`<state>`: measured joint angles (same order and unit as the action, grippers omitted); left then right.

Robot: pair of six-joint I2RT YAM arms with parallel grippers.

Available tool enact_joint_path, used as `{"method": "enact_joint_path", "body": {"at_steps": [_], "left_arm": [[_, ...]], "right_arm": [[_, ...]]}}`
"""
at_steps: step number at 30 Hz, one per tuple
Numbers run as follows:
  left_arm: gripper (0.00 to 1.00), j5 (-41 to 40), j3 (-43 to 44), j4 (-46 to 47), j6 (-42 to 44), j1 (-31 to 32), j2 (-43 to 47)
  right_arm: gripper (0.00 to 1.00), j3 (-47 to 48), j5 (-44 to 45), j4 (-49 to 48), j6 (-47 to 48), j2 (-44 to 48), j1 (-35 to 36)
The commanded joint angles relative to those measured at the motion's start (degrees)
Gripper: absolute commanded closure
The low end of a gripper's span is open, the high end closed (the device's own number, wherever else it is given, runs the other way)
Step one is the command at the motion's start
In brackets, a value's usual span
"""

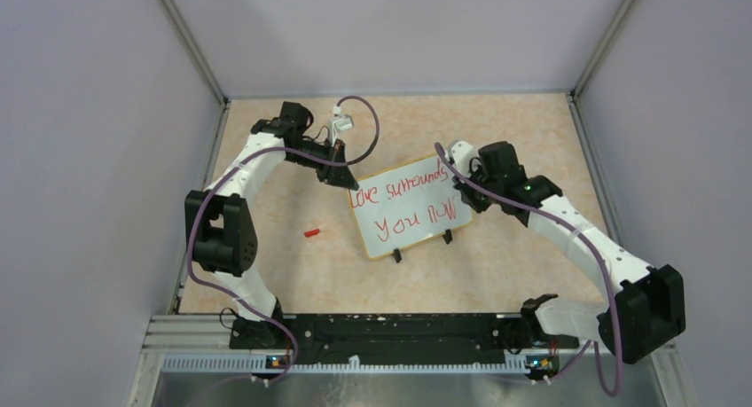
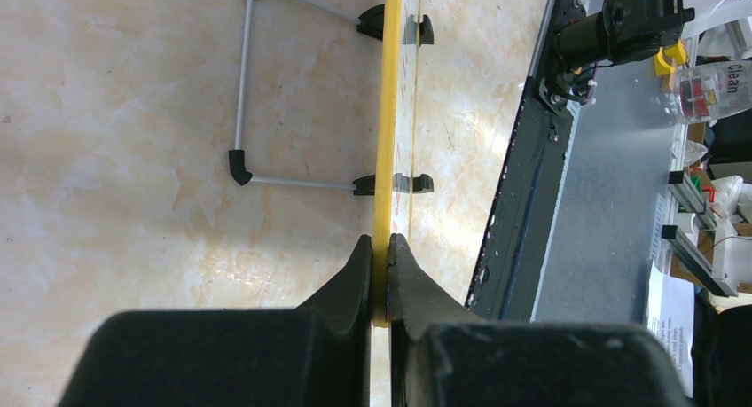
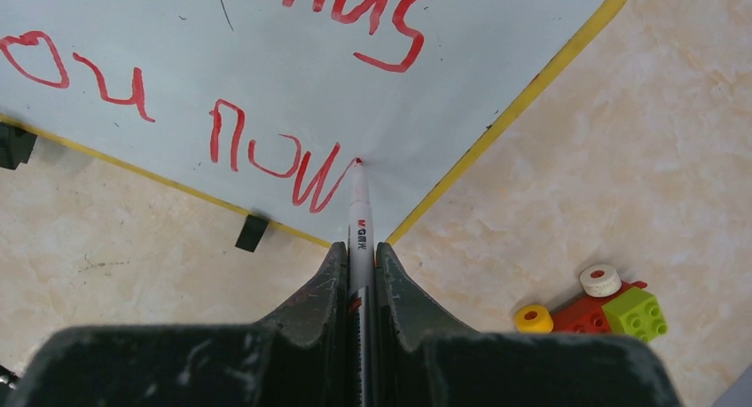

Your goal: Write a sentence on the whiteboard

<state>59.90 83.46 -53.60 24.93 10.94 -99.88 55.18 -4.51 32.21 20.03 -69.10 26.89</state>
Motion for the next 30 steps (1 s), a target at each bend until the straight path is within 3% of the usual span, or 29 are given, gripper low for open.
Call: {"method": "enact_joint_path", "body": {"at_steps": [1,10,22,30], "left_arm": [[1.0,-2.7,0.1,0.47,-0.01,0.57,1.09],[1.0,-2.36,0.04,0.47,0.11,0.57,0.95],[1.0,-2.63,-0.31,0.5,0.3,0.57,1.39],[1.0,-2.6,-0.11,0.53,0.13,0.57,1.13]], "right_arm": [[1.0,2.18,-0.29,0.52,0.84,1.22,0.35],[1.0,-3.04,-1.13,3.88,0.51,6.21,0.35],[1.0,-5.52,2.04,-2.68,0.92,1.01,0.35],[1.0,-4.83,1.48,-0.76,1.76,1.43,0.35]]}}
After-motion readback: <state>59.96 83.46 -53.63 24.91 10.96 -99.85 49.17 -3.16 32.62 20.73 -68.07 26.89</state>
